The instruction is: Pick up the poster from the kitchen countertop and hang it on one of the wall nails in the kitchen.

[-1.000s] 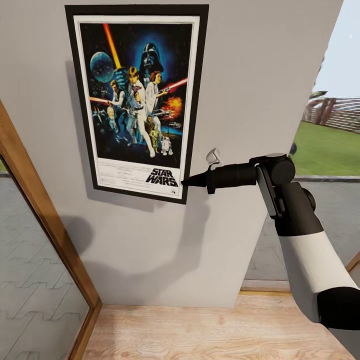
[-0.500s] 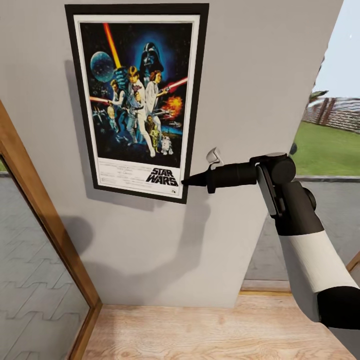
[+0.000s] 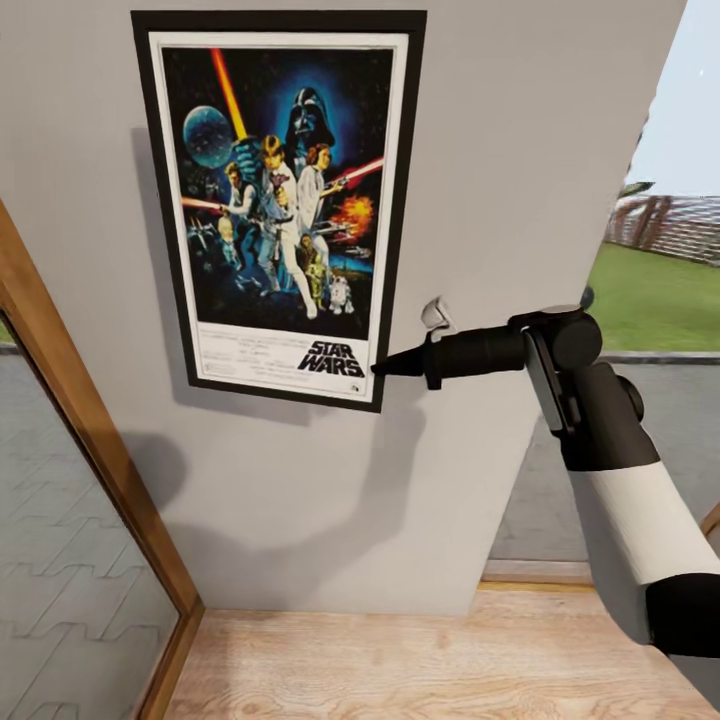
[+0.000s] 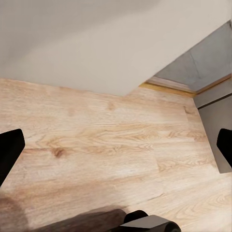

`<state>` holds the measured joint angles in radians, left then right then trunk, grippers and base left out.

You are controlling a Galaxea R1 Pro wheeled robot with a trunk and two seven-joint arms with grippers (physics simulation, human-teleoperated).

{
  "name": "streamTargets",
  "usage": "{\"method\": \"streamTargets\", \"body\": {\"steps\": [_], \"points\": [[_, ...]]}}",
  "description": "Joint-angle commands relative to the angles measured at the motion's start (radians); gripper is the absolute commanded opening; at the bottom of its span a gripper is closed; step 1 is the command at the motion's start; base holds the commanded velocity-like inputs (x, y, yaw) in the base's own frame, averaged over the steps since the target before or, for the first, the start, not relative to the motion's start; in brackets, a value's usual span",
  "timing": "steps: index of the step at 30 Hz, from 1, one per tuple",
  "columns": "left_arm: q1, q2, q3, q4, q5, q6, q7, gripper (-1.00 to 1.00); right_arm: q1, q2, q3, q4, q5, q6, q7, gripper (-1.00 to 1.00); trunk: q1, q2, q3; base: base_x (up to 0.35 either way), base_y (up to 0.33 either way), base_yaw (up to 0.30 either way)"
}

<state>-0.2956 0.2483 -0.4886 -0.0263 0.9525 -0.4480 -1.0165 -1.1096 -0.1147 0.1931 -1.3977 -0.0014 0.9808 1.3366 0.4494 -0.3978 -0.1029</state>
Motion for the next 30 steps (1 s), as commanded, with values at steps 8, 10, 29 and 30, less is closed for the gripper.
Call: {"method": "streamTargets", "body": {"steps": [8, 10, 29, 30], "points": [[-0.001, 0.000, -0.008, 0.000, 0.008, -0.005, -0.001, 1.00, 0.002, -0.011, 0.006, 0.000, 0.000, 0.007, 0.033, -1.00, 0.001, -0.002, -0.002, 0.000, 0.000, 0.000], [-0.001, 0.000, -0.008, 0.000, 0.008, -0.005, -0.002, 1.00, 0.004, -0.014, 0.006, 0.000, 0.000, 0.007, 0.034, -1.00, 0.001, -0.002, -0.002, 0.000, 0.000, 0.000], [-0.001, 0.000, -0.008, 0.000, 0.008, -0.005, -0.002, 1.00, 0.014, -0.022, 0.007, 0.000, 0.000, -0.001, 0.036, -1.00, 0.001, -0.002, -0.002, 0.000, 0.000, 0.000], [-0.001, 0.000, -0.008, 0.000, 0.008, -0.005, -0.002, 1.00, 0.014, -0.022, 0.007, 0.000, 0.000, -0.001, 0.036, -1.00, 0.001, -0.002, -0.002, 0.000, 0.000, 0.000]]}}
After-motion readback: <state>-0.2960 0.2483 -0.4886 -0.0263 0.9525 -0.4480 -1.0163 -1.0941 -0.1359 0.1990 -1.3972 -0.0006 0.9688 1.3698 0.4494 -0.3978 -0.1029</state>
